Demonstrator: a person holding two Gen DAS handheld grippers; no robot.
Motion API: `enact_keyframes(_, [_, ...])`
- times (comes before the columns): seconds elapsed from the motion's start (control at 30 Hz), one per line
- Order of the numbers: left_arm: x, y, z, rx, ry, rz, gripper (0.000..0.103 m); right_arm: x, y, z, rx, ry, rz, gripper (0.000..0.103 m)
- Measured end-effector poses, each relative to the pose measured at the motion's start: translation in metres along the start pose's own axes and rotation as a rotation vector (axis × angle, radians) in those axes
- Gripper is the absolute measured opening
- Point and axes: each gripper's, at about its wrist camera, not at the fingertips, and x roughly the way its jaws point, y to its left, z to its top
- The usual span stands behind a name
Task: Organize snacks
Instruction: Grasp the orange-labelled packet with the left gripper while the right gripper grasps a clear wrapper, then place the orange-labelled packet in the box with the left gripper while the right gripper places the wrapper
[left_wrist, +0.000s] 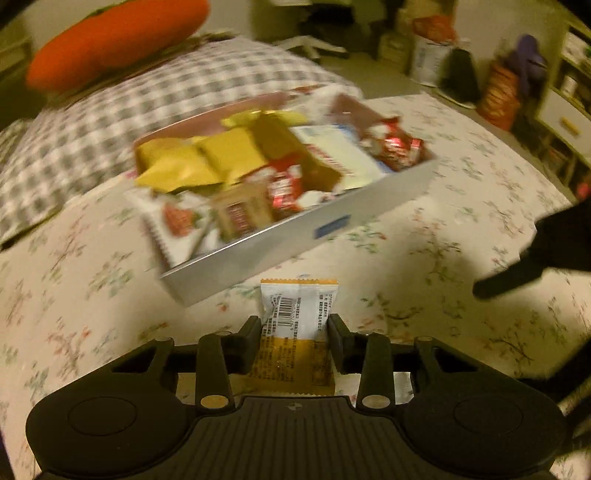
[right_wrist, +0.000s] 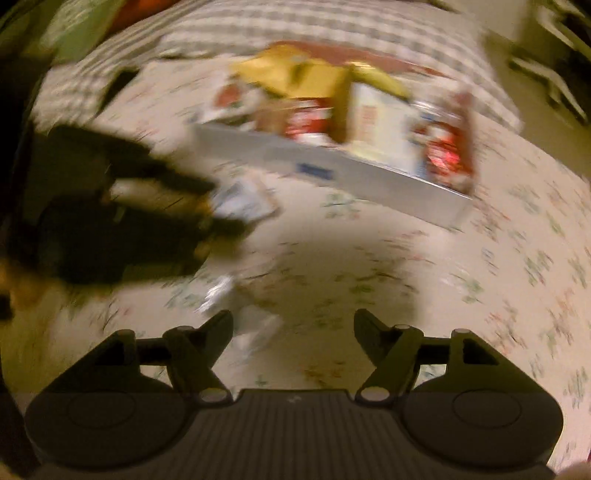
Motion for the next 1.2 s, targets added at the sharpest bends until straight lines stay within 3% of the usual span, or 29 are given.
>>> enact_keyframes(0.2, [-0.004, 0.011, -0.001, -0.073, 0.014, 0.007, 0.036, 0.017, 0.022, 0.004, -0.151, -0.01, 0.036, 0.069])
enact_keyframes(0.27, [-0.008, 0.012, -0.001, -0.085, 0.005, 0.002, 0.036, 0.032, 0.028, 0.002, -0.205, 0.021, 0.038, 0.063])
enact_keyframes(0.33, [-0.012, 0.014, -0.001, -0.094, -0.002, -0.004, 0.036, 0.033, 0.03, 0.005, -0.217, 0.022, 0.064, 0.038])
enact_keyframes(0.37, [-0.014, 0.015, -0.001, -0.099, -0.005, -0.006, 0.036, 0.03, 0.027, 0.008, -0.169, 0.038, 0.1, 0.018])
enact_keyframes(0.4, [-0.015, 0.016, -0.001, -0.105, -0.008, -0.006, 0.036, 0.025, 0.024, 0.011, -0.124, 0.031, 0.128, 0.016])
enact_keyframes(0.5, [-0.017, 0.017, 0.0, -0.125, -0.016, -0.011, 0.036, 0.012, 0.019, 0.016, -0.085, -0.009, 0.14, 0.016])
enact_keyframes(0.7, [-0.021, 0.013, 0.0, -0.129, -0.025, -0.017, 0.036, 0.02, -0.006, 0.016, 0.031, 0.044, 0.046, 0.016])
enact_keyframes(0.93, [-0.039, 0.031, 0.013, -0.211, -0.093, -0.038, 0.036, -0.005, -0.059, 0.011, 0.26, -0.039, 0.02, 0.016])
enact_keyframes(1.2, [-0.047, 0.056, 0.025, -0.302, -0.164, -0.002, 0.036, -0.019, -0.087, 0.011, 0.375, -0.113, -0.08, 0.016])
